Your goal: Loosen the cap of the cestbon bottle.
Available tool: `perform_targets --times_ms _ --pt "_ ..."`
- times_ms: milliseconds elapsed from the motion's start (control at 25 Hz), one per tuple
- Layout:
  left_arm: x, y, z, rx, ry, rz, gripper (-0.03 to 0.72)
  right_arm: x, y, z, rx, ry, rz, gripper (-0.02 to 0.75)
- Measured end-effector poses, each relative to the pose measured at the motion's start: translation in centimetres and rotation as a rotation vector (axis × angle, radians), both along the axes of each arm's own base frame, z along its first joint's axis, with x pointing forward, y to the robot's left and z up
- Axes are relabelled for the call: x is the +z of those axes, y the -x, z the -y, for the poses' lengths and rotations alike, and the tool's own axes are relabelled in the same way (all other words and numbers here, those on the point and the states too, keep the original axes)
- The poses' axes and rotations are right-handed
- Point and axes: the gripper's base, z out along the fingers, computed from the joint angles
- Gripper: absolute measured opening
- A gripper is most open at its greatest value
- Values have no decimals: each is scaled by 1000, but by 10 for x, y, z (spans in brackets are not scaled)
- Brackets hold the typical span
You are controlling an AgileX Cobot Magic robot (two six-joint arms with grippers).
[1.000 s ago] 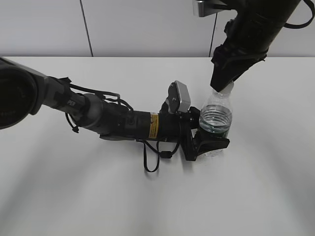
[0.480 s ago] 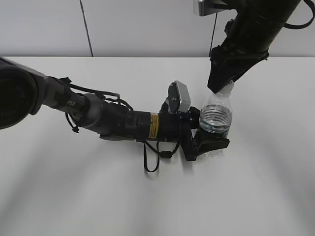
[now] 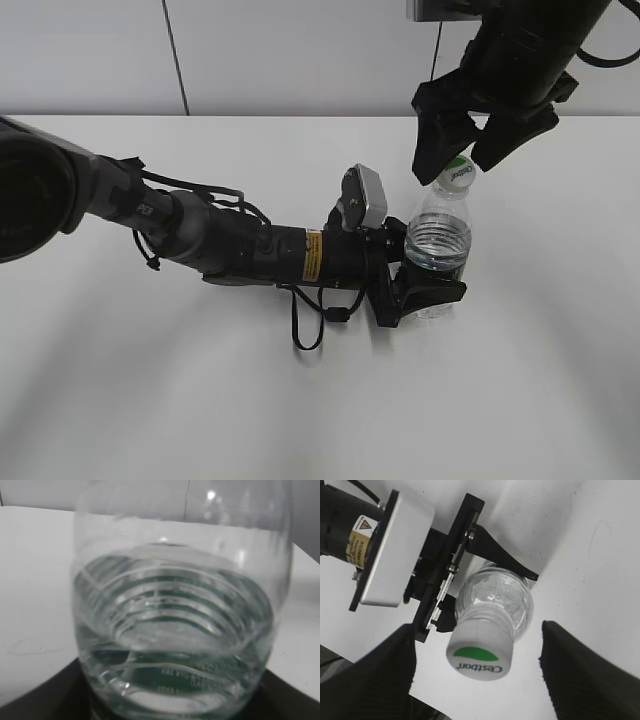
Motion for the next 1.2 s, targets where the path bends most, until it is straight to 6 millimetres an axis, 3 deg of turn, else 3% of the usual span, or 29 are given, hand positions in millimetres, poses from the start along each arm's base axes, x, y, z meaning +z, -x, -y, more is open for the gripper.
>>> perform_targets --times_ms 920,1200 --pt "0 0 0 0 0 0 501 -2 1 1 -35 9 -40 587" --pt "0 0 0 0 0 0 501 -14 -3 -1 -21 22 -61 503"
